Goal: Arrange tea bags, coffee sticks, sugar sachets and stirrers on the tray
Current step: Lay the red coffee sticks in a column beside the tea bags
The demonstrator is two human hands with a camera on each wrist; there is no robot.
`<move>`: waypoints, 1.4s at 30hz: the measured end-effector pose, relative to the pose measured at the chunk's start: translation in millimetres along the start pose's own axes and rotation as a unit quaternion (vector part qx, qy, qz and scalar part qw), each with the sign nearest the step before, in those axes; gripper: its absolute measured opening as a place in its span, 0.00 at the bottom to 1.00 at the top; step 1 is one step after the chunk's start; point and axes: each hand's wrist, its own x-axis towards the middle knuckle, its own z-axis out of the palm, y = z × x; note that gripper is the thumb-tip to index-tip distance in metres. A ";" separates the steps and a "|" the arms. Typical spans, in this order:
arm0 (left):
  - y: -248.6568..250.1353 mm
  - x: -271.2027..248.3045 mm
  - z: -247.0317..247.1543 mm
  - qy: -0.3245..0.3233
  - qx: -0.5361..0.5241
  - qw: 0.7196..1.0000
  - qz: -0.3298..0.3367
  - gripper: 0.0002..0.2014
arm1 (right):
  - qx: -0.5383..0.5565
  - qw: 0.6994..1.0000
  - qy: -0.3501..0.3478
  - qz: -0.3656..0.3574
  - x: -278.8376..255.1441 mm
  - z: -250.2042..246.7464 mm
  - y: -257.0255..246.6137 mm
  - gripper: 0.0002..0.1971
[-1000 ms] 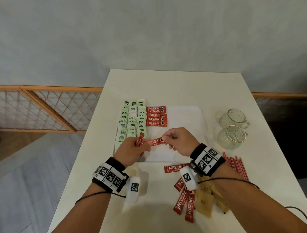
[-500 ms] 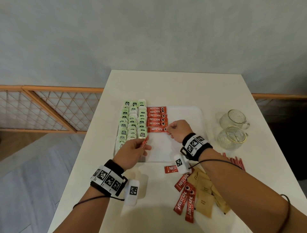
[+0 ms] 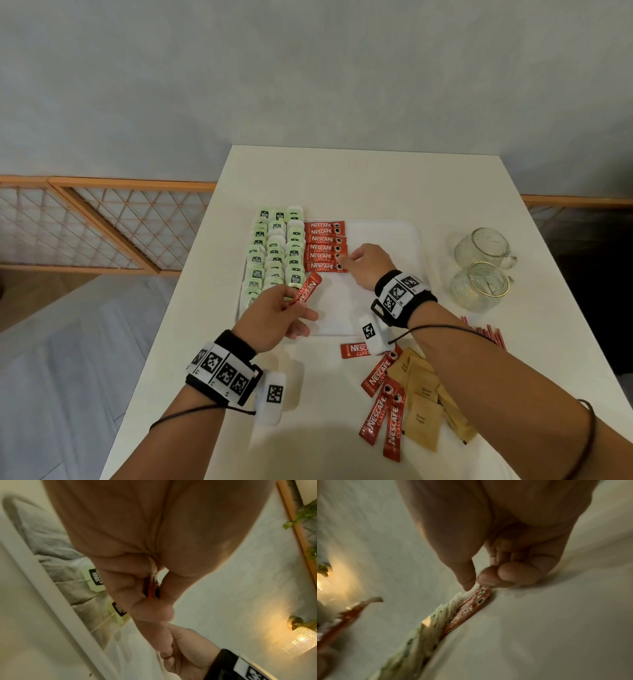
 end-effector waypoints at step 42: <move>-12.6 1.6 8.8 0.052 0.064 0.996 0.045 0.06 | 0.189 0.980 -0.014 -0.067 -36.3 -10.9 22.7 0.02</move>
